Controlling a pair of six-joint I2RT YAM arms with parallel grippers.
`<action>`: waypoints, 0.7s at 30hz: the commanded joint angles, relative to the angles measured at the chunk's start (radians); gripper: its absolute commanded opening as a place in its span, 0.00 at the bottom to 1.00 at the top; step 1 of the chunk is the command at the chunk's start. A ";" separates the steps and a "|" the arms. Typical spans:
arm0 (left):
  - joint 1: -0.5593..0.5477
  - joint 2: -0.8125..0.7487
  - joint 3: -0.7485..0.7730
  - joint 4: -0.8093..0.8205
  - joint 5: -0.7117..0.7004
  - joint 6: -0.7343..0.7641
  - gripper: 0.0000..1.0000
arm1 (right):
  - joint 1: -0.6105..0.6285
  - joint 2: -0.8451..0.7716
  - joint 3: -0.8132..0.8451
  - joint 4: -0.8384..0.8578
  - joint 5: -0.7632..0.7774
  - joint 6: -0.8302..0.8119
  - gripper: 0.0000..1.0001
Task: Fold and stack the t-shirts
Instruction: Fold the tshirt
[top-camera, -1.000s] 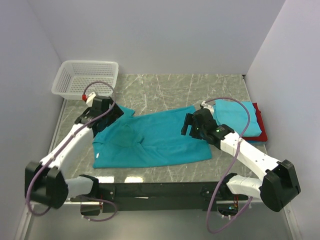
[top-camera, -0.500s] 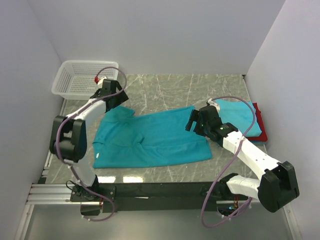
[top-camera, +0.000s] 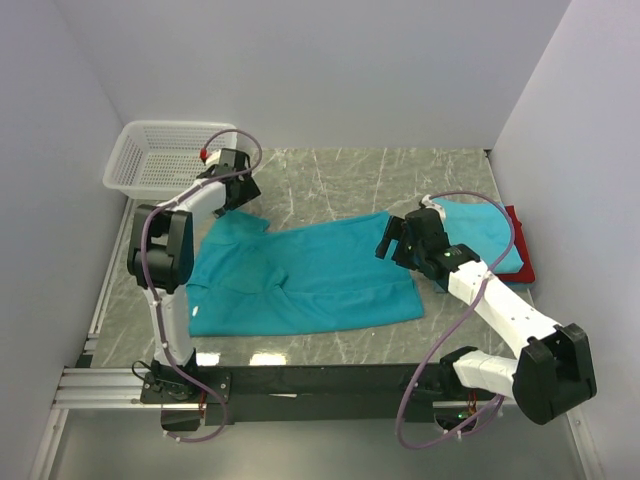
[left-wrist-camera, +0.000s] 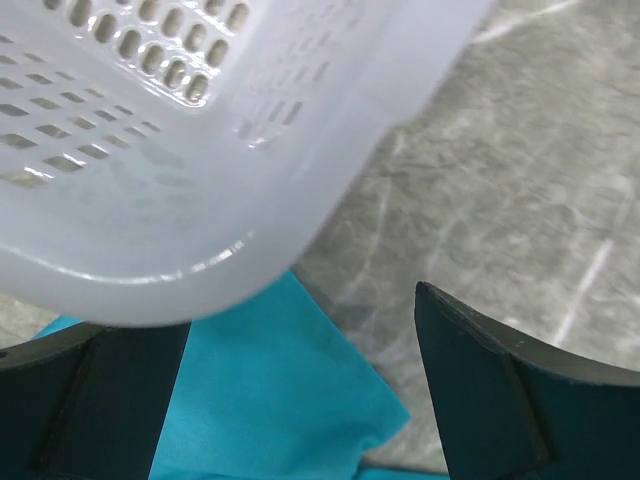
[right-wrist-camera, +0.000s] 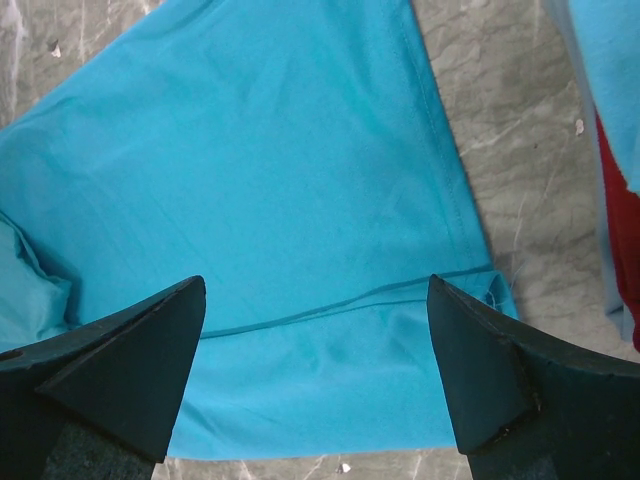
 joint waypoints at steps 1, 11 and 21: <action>0.004 0.023 0.050 -0.068 -0.073 -0.020 0.96 | -0.018 0.004 -0.014 0.050 -0.003 -0.016 0.97; 0.007 0.110 0.139 -0.183 -0.133 -0.060 0.88 | -0.028 0.001 -0.036 0.067 -0.002 -0.020 0.97; 0.008 0.202 0.266 -0.347 -0.177 -0.124 0.72 | -0.031 -0.002 -0.047 0.070 0.009 -0.019 0.97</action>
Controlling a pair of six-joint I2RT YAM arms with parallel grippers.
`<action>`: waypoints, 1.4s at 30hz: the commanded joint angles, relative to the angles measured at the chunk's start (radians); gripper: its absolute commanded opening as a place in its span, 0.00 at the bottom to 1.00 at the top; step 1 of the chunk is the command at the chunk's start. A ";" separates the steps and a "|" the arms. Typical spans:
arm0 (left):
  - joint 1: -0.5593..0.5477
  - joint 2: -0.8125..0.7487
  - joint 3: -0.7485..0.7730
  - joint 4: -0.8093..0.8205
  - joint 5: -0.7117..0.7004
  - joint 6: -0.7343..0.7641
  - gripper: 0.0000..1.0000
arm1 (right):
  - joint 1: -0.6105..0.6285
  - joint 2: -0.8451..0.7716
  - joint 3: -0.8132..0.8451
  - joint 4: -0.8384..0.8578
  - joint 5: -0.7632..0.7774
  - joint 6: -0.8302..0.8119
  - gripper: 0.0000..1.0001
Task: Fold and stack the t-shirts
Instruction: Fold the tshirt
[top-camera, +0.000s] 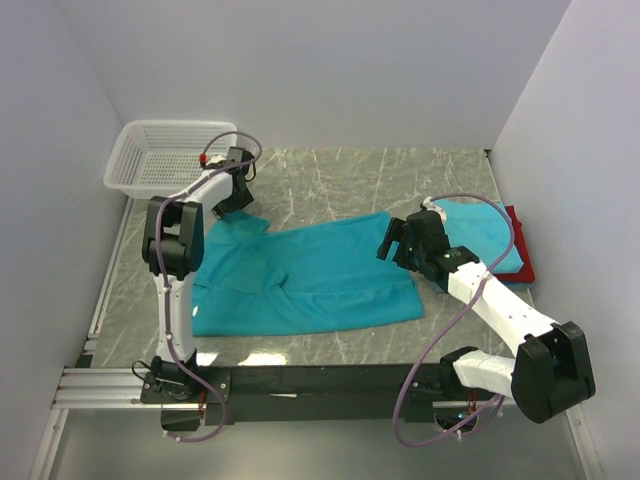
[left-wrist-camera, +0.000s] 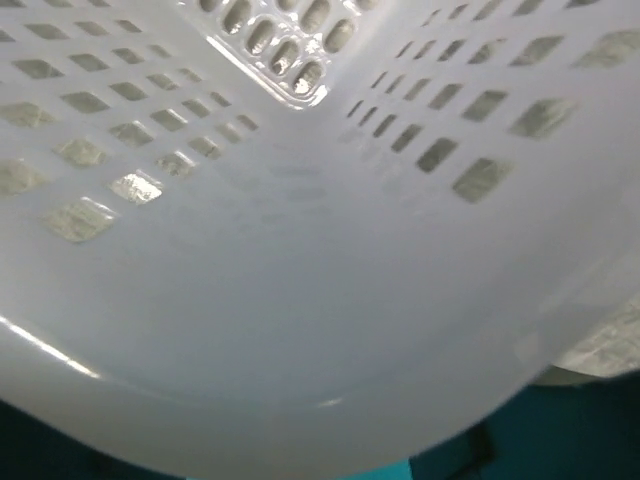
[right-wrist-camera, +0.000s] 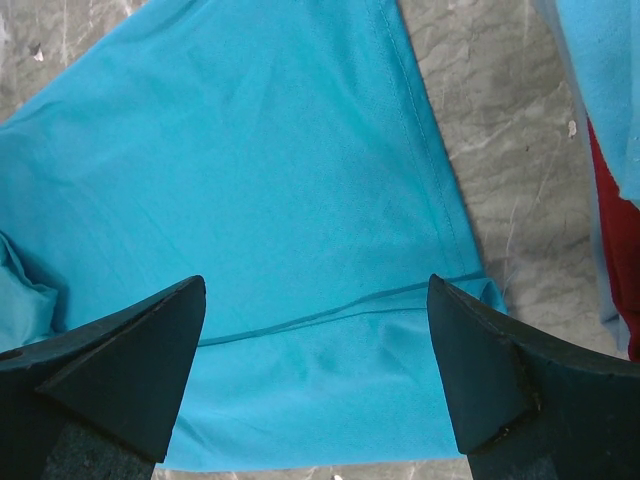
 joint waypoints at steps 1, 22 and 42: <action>0.006 0.039 0.096 -0.129 -0.034 -0.048 0.70 | -0.008 -0.012 -0.011 0.029 0.018 -0.010 0.97; -0.010 0.012 0.053 -0.174 -0.002 -0.062 0.00 | -0.008 0.064 0.035 0.042 0.027 -0.041 0.97; -0.034 -0.152 -0.088 0.004 0.025 -0.016 0.01 | 0.001 0.834 0.768 -0.111 0.416 -0.050 0.87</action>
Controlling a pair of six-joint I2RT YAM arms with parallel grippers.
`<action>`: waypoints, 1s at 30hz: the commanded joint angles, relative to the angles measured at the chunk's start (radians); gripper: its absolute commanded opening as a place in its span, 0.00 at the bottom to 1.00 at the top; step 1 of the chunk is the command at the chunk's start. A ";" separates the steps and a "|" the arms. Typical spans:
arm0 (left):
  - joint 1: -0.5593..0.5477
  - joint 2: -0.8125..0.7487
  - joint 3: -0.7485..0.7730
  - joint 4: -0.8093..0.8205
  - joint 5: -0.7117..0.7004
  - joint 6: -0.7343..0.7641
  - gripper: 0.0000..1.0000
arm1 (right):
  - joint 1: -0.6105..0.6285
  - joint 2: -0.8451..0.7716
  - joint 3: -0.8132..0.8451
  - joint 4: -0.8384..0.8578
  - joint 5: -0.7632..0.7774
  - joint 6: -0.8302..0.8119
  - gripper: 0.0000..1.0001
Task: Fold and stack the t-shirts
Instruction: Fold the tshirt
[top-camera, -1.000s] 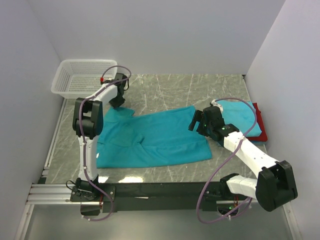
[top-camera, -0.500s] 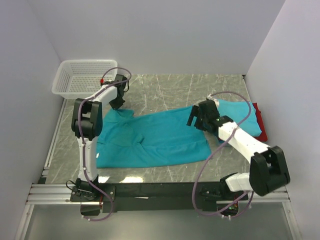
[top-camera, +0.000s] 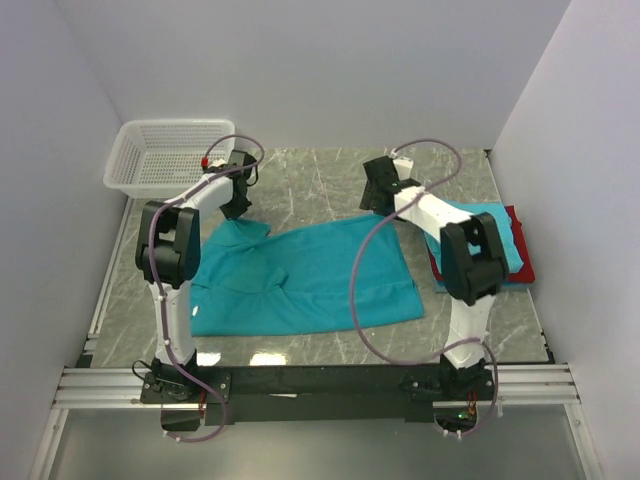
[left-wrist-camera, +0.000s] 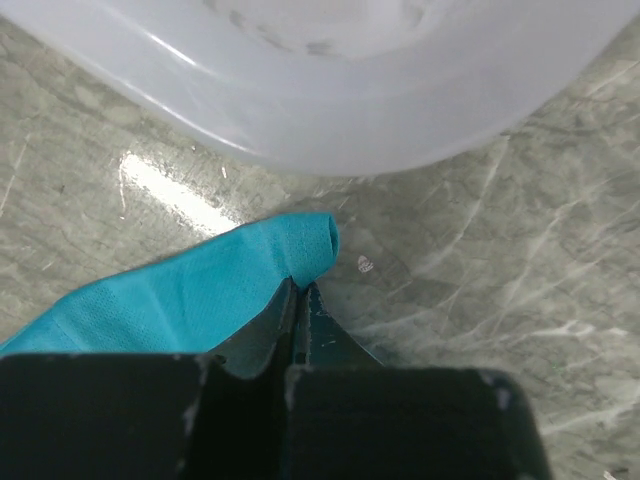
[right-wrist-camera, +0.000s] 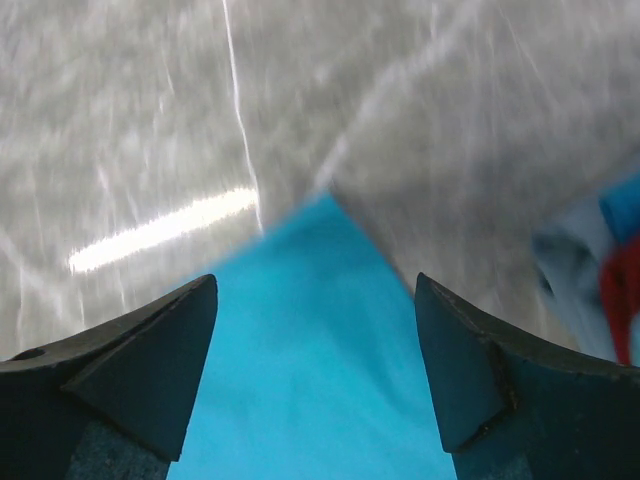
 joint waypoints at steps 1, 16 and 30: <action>-0.004 -0.064 -0.009 0.042 -0.001 0.013 0.01 | 0.001 0.121 0.173 -0.066 0.126 -0.020 0.85; -0.004 -0.087 -0.041 0.048 0.013 -0.001 0.00 | 0.001 0.319 0.390 -0.251 0.135 -0.037 0.68; -0.004 -0.101 -0.052 0.040 0.004 0.007 0.00 | 0.001 0.364 0.433 -0.311 0.099 -0.020 0.24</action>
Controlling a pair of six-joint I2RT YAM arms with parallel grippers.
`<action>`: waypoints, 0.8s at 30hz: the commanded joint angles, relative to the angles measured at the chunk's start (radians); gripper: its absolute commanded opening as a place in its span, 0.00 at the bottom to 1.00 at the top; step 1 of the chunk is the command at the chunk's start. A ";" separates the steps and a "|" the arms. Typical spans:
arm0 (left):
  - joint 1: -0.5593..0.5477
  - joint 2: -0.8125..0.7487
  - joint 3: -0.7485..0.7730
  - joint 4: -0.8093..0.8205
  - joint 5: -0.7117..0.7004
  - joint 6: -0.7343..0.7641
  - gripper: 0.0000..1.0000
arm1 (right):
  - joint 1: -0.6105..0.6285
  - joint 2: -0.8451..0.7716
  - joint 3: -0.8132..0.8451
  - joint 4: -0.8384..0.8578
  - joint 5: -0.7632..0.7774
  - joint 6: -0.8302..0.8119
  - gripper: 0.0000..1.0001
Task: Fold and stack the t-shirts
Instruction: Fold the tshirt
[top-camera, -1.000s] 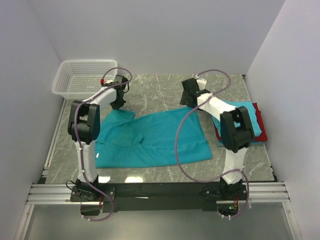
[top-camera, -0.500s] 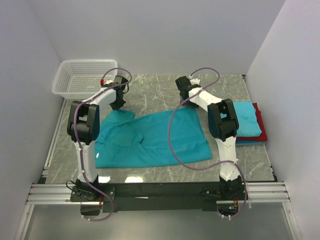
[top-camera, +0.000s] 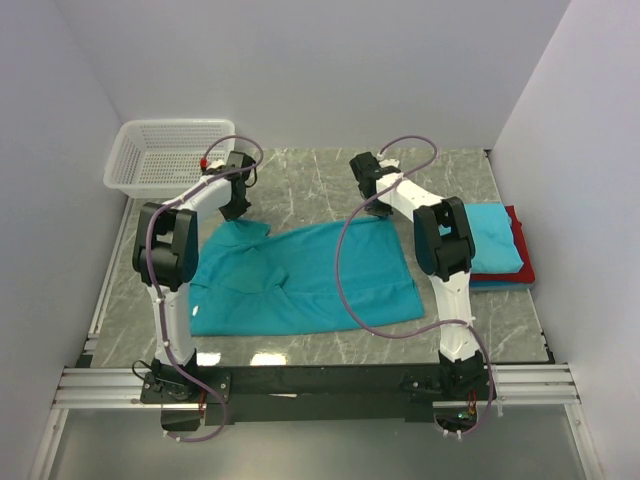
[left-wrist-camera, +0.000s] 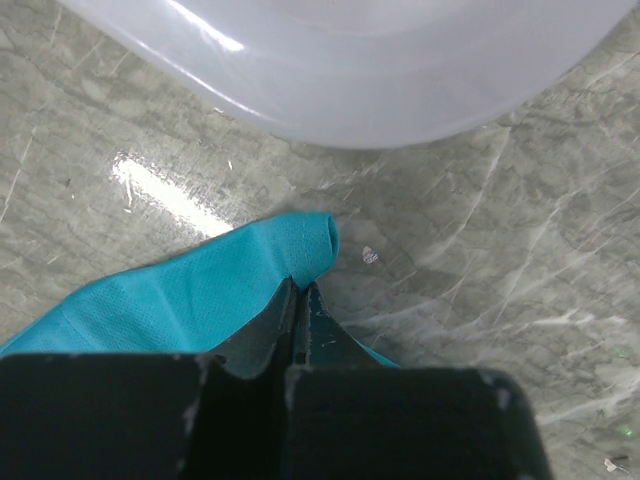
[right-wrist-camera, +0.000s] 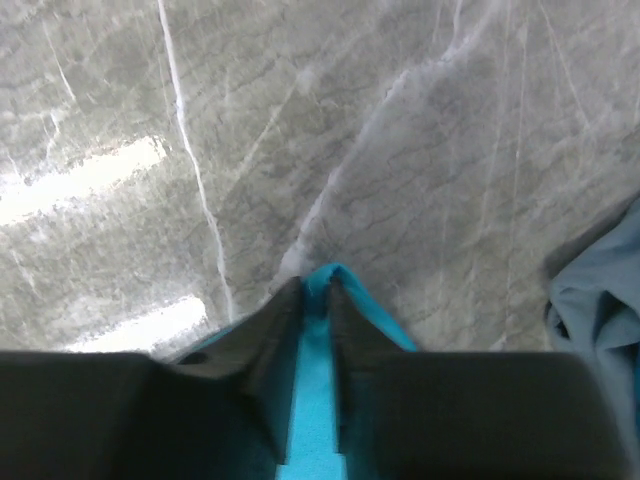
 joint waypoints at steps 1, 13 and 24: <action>-0.004 -0.072 -0.013 0.012 0.000 0.007 0.01 | 0.002 0.015 0.046 -0.026 0.016 0.016 0.19; -0.004 -0.164 -0.089 0.056 0.018 -0.003 0.01 | 0.011 -0.163 -0.090 0.138 0.022 -0.036 0.00; -0.024 -0.382 -0.315 0.107 0.015 -0.070 0.00 | 0.039 -0.378 -0.371 0.274 -0.006 -0.053 0.00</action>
